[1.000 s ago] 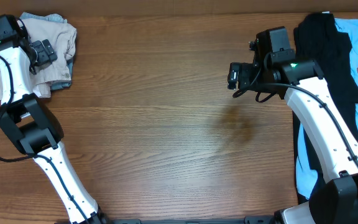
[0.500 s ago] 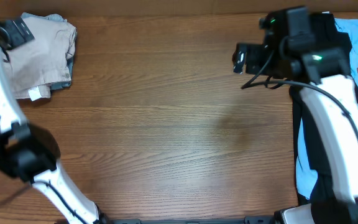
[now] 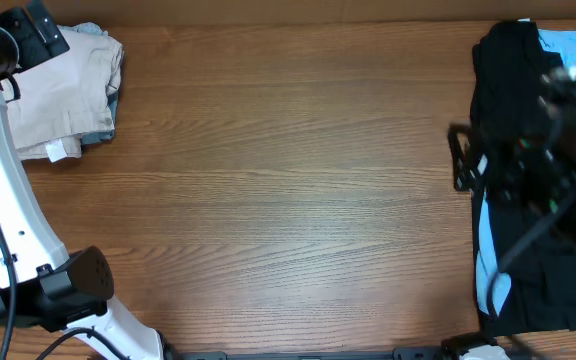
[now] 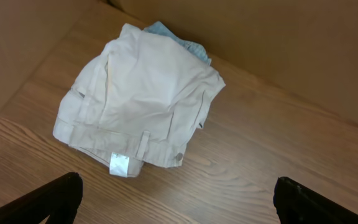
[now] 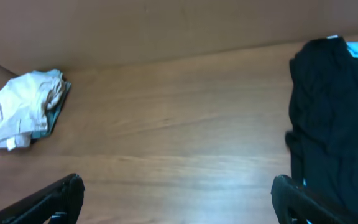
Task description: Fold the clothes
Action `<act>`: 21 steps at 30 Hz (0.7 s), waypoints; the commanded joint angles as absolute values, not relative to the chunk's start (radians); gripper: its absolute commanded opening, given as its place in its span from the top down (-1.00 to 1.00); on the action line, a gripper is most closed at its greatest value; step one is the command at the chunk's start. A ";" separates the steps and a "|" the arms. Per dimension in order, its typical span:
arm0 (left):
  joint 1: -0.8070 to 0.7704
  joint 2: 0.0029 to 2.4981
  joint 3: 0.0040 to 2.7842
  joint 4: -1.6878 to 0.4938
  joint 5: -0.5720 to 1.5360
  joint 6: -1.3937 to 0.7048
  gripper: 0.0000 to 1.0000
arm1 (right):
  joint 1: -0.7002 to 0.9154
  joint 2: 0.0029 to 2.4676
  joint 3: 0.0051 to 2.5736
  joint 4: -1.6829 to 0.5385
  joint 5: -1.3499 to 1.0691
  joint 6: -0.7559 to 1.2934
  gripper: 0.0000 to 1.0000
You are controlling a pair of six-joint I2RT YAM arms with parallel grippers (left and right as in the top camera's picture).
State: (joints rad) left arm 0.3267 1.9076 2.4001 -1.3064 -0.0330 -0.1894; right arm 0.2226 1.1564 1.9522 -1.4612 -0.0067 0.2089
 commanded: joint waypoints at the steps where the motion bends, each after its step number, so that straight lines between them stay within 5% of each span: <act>1: 0.324 1.909 2.398 -1.305 -0.026 -0.210 -1.00 | 0.222 1.122 1.967 -1.494 0.007 0.205 -1.00; 15: 0.324 1.909 2.398 -1.305 -0.026 -0.210 -1.00 | 0.222 1.121 1.944 -1.607 0.004 0.204 -1.00; 21: 0.324 1.909 2.398 -1.305 -0.026 -0.210 -1.00 | 0.221 1.051 1.657 -1.137 0.010 0.195 -1.00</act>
State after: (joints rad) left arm 0.3267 1.9095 2.3978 -1.3060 -0.0326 -0.1932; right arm 0.2226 1.0882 1.8034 -1.2827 0.0032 0.2066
